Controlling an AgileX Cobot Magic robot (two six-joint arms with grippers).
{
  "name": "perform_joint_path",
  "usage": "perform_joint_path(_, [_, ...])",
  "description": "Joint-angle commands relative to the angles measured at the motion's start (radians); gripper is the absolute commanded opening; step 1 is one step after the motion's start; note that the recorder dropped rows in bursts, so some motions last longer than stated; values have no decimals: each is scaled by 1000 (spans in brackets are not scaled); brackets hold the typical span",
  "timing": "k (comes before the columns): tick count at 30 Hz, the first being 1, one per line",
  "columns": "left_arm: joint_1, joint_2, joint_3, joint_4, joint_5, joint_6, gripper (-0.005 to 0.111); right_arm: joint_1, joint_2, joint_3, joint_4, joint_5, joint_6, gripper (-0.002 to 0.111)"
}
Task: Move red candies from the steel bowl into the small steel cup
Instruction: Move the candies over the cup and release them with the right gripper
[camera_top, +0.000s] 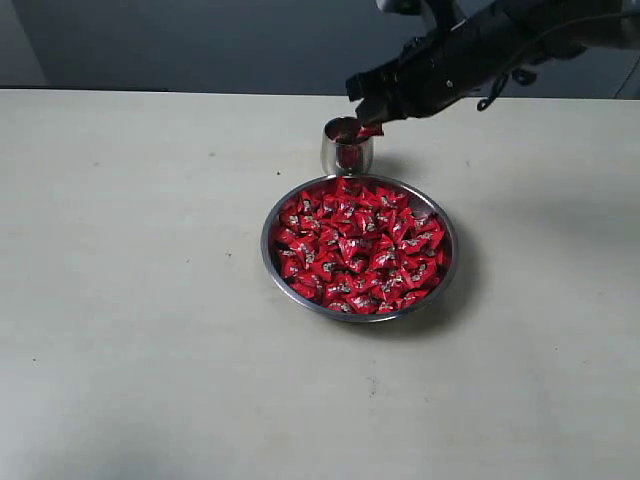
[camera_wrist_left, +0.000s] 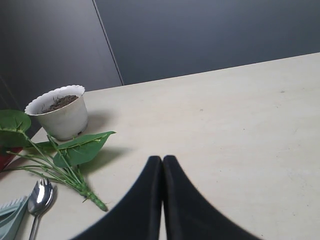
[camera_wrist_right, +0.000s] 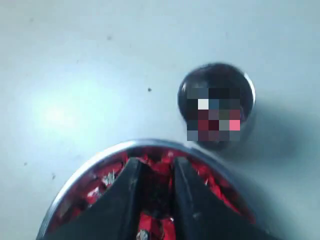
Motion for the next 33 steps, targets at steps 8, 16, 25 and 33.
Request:
perform_joint_path(8, [-3, -4, 1, 5, -11, -4, 0, 0, 251, -359, -102, 38, 30, 0])
perform_joint_path(16, [-3, -4, 1, 5, -11, -4, 0, 0, 378, -482, -152, 100, 75, 2])
perform_joint_path(25, [-3, -4, 1, 5, -11, -4, 0, 0, 343, -494, -210, 135, 170, 53])
perform_joint_path(33, [-3, -4, 1, 5, -11, -4, 0, 0, 249, -494, -251, 332, 226, 51])
